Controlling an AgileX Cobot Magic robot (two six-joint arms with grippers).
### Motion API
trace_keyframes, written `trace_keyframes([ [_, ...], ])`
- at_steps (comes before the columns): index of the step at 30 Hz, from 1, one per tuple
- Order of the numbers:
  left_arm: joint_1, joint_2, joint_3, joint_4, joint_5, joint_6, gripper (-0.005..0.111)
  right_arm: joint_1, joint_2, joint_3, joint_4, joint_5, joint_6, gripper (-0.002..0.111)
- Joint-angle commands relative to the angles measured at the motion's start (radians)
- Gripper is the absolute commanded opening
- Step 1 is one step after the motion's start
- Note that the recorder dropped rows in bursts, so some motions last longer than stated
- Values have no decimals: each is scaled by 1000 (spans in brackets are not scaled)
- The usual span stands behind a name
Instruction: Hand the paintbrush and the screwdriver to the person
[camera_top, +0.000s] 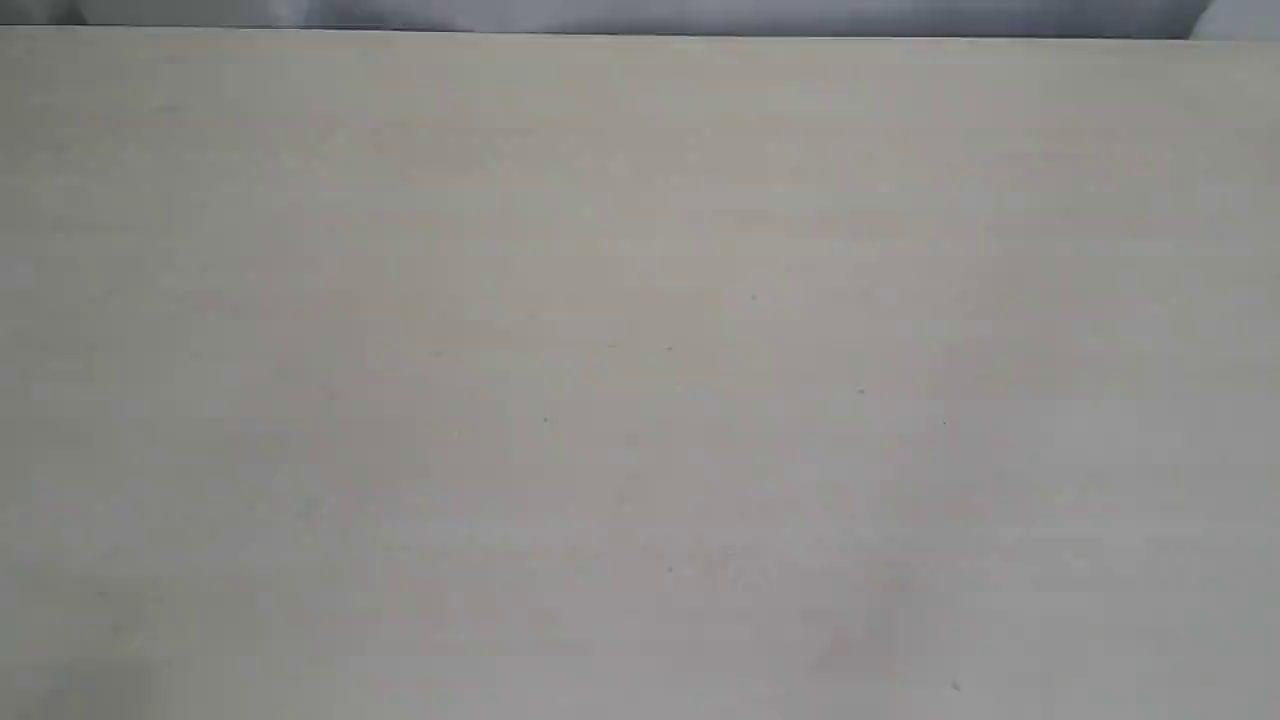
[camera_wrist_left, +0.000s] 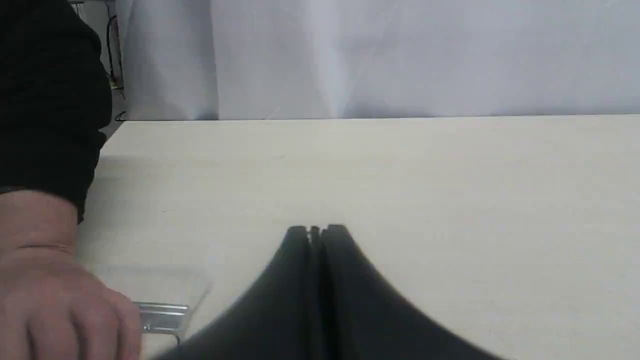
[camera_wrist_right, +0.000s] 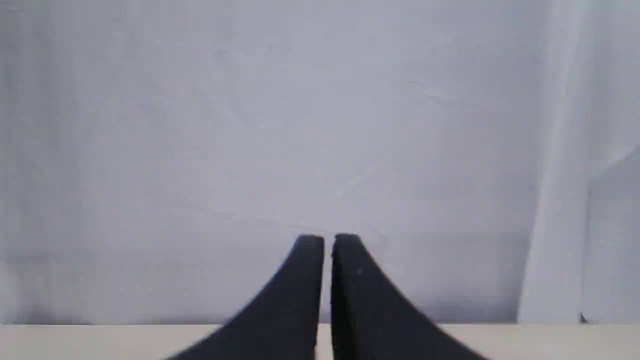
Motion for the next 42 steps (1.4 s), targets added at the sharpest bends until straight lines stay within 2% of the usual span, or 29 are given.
trace_keyframes([
  [1, -8, -2, 2, -4, -5, -2, 0, -84, -75, 101, 47, -15, 2, 4],
  [5, -8, -2, 2, -2, -5, -2, 0, -111, -75, 180, 47, -23, -4, 4],
  [15, -8, -2, 2, -2, -5, -2, 0, -107, -75, 188, 47, 88, -156, 4],
  [33, -8, -2, 2, -1, -7, -2, 0, -107, -75, 190, 19, 105, -168, 4],
  [39, -8, -2, 2, -1, -7, -2, 0, -107, -75, 241, 19, 71, -140, 4],
  [42, -8, -2, 2, -1, -7, -2, 0, -107, -75, 241, -26, 121, -135, 4],
])
